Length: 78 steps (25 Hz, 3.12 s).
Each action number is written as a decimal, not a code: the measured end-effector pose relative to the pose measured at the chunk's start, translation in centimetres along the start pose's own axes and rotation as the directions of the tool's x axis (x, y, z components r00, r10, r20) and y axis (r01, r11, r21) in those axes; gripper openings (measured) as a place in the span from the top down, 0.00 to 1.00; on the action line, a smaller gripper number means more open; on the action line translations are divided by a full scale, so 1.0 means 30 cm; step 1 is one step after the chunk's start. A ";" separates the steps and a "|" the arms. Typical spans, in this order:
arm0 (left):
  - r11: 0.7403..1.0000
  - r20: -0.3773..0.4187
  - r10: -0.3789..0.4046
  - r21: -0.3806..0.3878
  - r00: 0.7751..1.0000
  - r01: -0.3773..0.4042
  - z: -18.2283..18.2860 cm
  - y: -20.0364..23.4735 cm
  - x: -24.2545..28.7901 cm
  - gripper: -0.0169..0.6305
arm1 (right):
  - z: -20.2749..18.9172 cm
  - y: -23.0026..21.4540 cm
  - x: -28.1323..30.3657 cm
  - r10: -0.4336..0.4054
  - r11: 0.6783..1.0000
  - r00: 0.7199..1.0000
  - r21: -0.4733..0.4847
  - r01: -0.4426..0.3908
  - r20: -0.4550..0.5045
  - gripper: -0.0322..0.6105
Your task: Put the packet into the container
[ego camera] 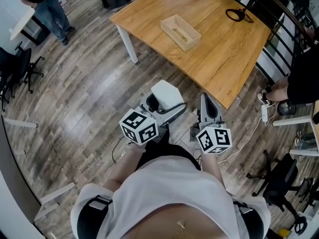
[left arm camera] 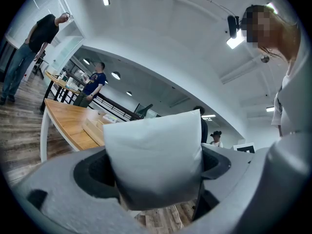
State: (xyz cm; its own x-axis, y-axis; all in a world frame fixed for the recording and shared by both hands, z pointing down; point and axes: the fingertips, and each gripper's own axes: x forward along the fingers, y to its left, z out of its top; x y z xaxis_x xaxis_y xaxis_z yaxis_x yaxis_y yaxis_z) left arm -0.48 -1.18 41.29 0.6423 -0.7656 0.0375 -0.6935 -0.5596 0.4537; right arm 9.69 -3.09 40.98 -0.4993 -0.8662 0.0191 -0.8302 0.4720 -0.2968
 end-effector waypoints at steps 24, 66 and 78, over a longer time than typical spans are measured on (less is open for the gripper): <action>0.999 -0.031 -0.018 -0.033 0.999 0.017 0.104 0.207 0.295 0.22 | 0.064 -0.172 0.277 -0.025 1.000 0.999 0.002 0.025 -0.020 0.93; 0.995 -0.321 -0.038 0.075 0.946 0.066 0.365 0.816 0.853 0.22 | 0.204 -0.428 0.987 -0.101 0.994 0.994 -0.038 0.099 -0.036 0.93; 0.979 -0.584 0.032 0.183 0.811 0.093 0.294 0.879 0.952 0.22 | 0.332 -0.485 1.159 -0.044 0.995 0.998 -0.088 0.041 -0.035 0.93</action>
State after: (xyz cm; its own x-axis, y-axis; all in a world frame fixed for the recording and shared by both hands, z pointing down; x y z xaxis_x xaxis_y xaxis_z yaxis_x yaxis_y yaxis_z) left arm -3.30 -40.60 46.48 0.6893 -0.4532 0.5652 -0.6786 -0.6770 0.2849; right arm 6.87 -41.70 36.43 -0.4707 -0.8798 0.0659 -0.8684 0.4487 -0.2109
